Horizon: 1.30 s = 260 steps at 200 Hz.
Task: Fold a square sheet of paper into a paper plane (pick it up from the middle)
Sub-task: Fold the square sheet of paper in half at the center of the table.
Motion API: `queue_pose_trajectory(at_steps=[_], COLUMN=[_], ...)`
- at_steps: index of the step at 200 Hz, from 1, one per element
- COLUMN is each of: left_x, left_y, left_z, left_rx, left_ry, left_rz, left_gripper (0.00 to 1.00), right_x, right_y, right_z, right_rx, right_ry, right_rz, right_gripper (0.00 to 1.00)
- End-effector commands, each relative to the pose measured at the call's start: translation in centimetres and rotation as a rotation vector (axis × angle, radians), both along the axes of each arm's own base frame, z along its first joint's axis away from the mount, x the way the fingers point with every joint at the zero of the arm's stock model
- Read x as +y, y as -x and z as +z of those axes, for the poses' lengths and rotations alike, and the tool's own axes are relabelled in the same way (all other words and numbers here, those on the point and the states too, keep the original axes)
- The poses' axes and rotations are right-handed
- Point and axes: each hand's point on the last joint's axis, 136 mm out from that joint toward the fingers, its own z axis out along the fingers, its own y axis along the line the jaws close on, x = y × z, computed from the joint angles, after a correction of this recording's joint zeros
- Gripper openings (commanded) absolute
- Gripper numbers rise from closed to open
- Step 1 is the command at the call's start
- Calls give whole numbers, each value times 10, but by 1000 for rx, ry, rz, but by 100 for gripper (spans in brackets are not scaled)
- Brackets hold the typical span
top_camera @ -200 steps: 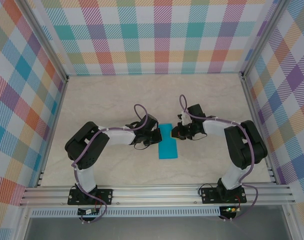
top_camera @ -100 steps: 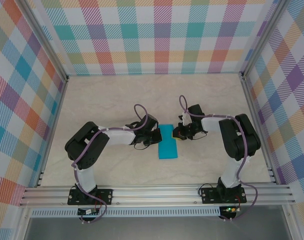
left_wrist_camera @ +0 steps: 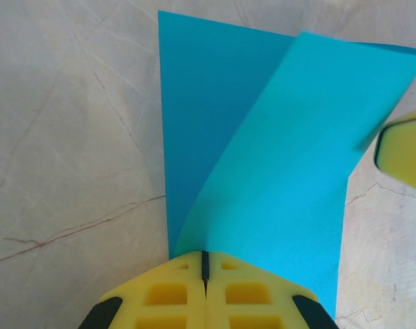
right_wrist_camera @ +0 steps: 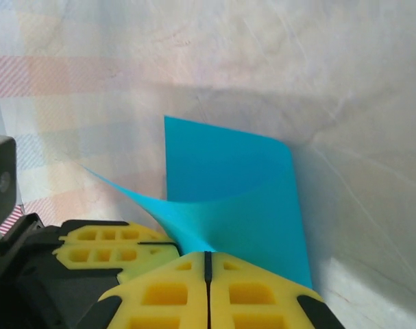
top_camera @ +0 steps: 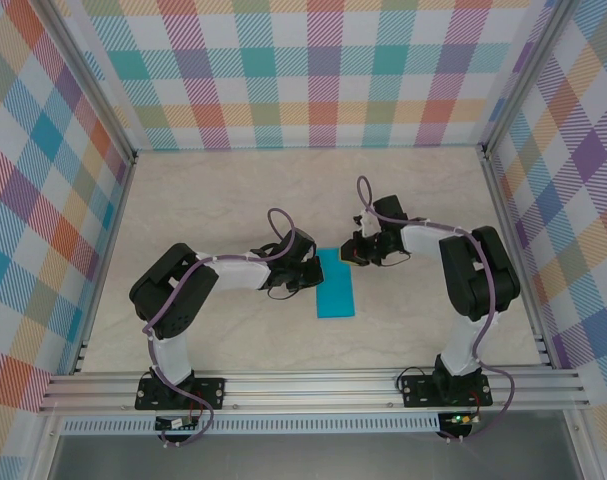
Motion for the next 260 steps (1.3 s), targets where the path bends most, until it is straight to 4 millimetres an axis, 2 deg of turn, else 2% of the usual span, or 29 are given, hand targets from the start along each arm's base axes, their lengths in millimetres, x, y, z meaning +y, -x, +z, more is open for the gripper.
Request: queue_pose_trajectory(at_steps=[1, 35, 59, 106, 126, 155, 190, 224, 239, 260], left_x=[27, 27, 29, 28, 28, 28, 28, 30, 30, 30], left_y=[30, 31, 31, 31, 31, 30, 31, 32, 33, 32], left_z=[-40, -39, -40, -41, -41, -40, -41, -42, -42, -42], left_rx=[108, 107, 108, 111, 109, 107, 110, 114, 115, 115], left_ry=[-165, -167, -170, -170, -170, -169, -172, -180, -181, -179], left_rz=[-18, -19, -19, -18, -18, -19, -18, -18, -22, -21], left_gripper=[0, 0, 0, 0, 0, 0, 0, 0, 0, 0], right_x=[-4, -10, -13, -6, -5, -7, -12, -19, -17, -10], right_y=[4, 7, 7, -8, -17, -22, -18, -18, -21, -29], right_z=[-17, -35, -39, -3, 1, -6, -29, -41, -34, -10], right_rx=[33, 62, 73, 13, 3, 15, 61, 77, 69, 34], right_ry=[17, 36, 43, -17, -19, -6, 36, 91, 79, 35], right_rz=[15, 0, -7, 0, 1, -1, -6, -26, -24, -14], right_gripper=[6, 6, 6, 6, 6, 7, 6, 6, 6, 7])
